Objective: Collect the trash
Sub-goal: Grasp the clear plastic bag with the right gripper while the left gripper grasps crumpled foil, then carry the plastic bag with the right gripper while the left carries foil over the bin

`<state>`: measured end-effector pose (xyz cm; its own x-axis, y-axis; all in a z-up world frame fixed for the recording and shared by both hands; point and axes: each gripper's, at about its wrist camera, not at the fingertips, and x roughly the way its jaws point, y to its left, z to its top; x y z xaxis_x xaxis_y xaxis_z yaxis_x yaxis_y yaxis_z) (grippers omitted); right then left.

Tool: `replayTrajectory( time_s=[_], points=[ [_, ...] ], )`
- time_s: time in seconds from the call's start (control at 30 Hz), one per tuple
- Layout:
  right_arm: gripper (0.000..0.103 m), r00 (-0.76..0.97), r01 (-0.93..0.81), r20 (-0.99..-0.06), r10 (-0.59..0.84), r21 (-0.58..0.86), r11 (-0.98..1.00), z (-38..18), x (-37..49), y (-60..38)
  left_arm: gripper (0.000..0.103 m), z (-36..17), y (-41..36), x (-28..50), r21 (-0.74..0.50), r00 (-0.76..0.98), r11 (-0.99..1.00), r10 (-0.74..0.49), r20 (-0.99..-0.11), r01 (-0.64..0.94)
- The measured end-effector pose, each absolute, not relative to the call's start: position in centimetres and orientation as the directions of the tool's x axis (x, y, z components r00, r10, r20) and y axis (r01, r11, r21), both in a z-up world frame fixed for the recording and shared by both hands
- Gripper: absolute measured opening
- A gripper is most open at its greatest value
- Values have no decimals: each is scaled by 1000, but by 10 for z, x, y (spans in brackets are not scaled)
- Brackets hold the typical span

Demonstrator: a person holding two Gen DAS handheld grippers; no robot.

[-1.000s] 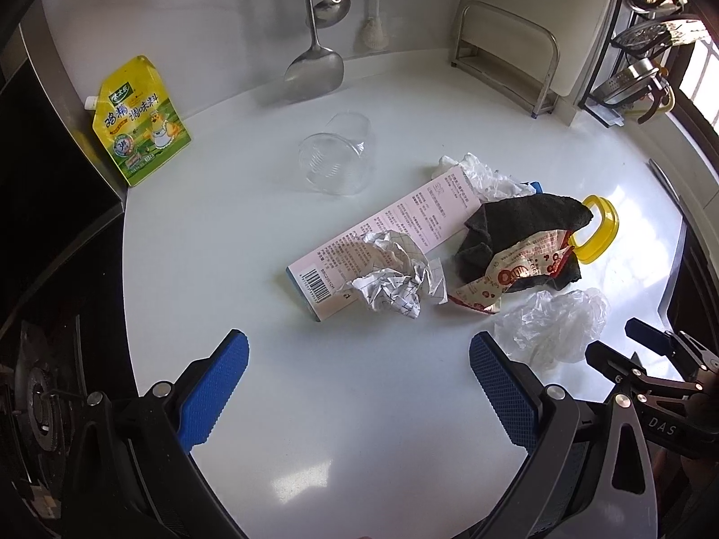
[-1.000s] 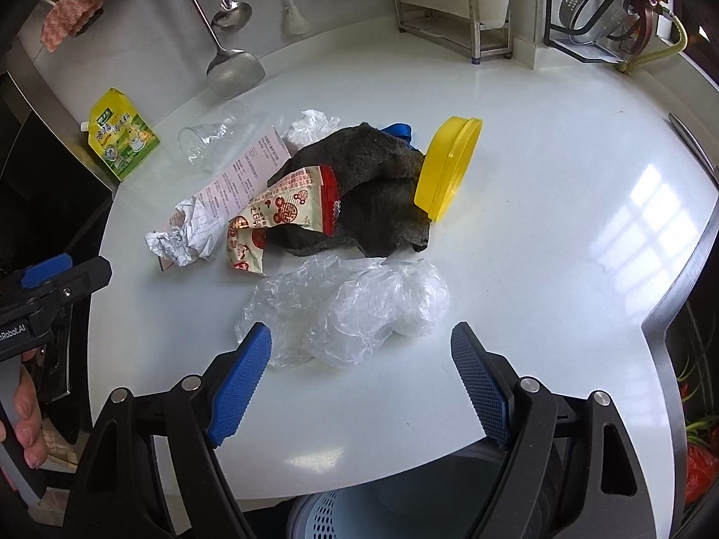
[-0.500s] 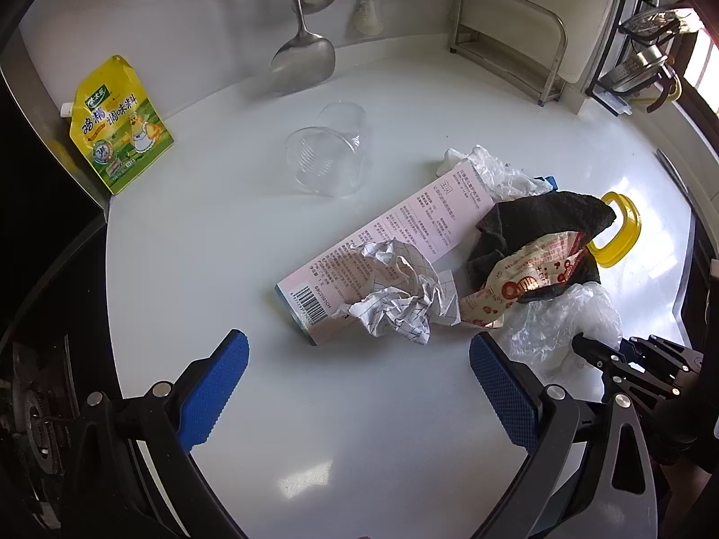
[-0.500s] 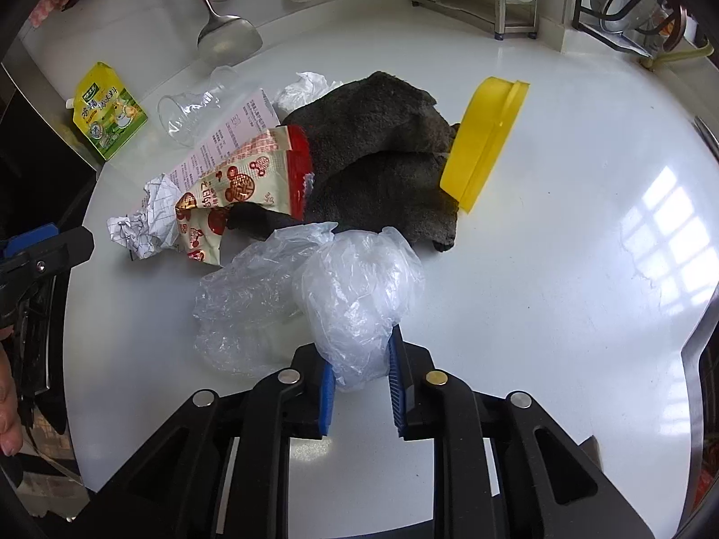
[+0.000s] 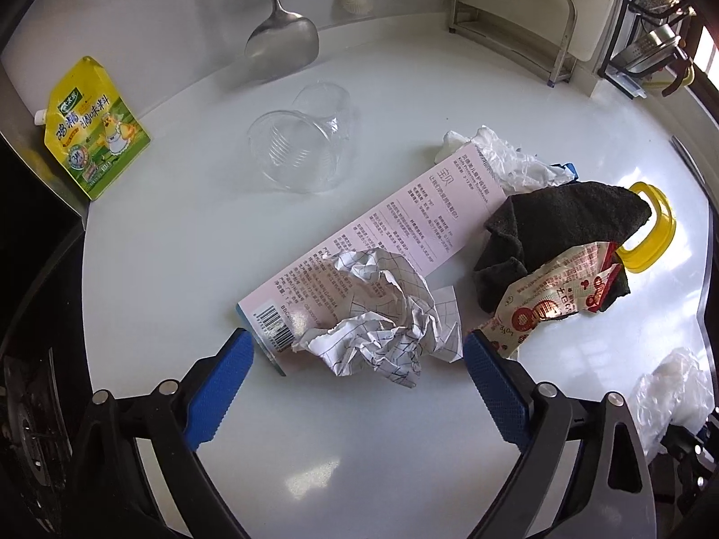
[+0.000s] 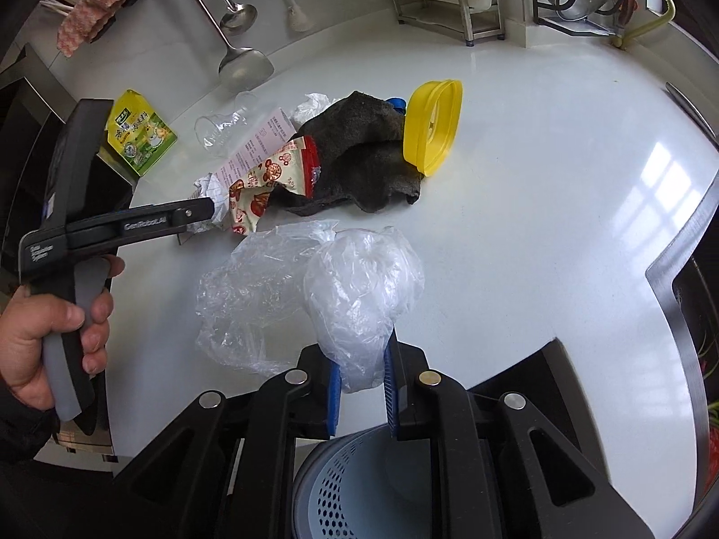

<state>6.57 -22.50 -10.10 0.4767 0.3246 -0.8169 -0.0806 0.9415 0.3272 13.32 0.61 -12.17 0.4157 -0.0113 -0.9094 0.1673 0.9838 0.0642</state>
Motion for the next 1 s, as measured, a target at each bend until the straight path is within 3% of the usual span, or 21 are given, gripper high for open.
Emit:
replayTrajectory(
  time_s=[0.17, 0.23, 0.3, 0.4, 0.63, 1.0],
  points=[
    [15, 481, -104, -814, 327, 317, 943, -97, 50, -219, 86, -134, 3, 143, 79, 404, 983, 5, -915, 167],
    [16, 484, -110, -811, 329, 316, 942, -94, 47, -218, 78, -136, 1, 144, 80, 401, 981, 3, -916, 176],
    [16, 488, -108, -808, 329, 318, 942, -93, 45, -221, 55, -137, 0, 143, 50, 390, 981, -28, -920, 187],
    [16, 494, -100, -806, 327, 321, 942, -92, 44, -226, 42, -134, 4, 139, 2, 389, 983, -71, -919, 184],
    [16, 493, -121, -801, 340, 323, 939, -87, 41, -226, 39, -112, 17, 128, -98, 417, 981, -161, -895, 169],
    [16, 527, -136, -769, 362, 345, 929, -74, 20, -243, 39, -54, 12, 79, -92, 496, 977, -178, -850, 193]
  ],
)
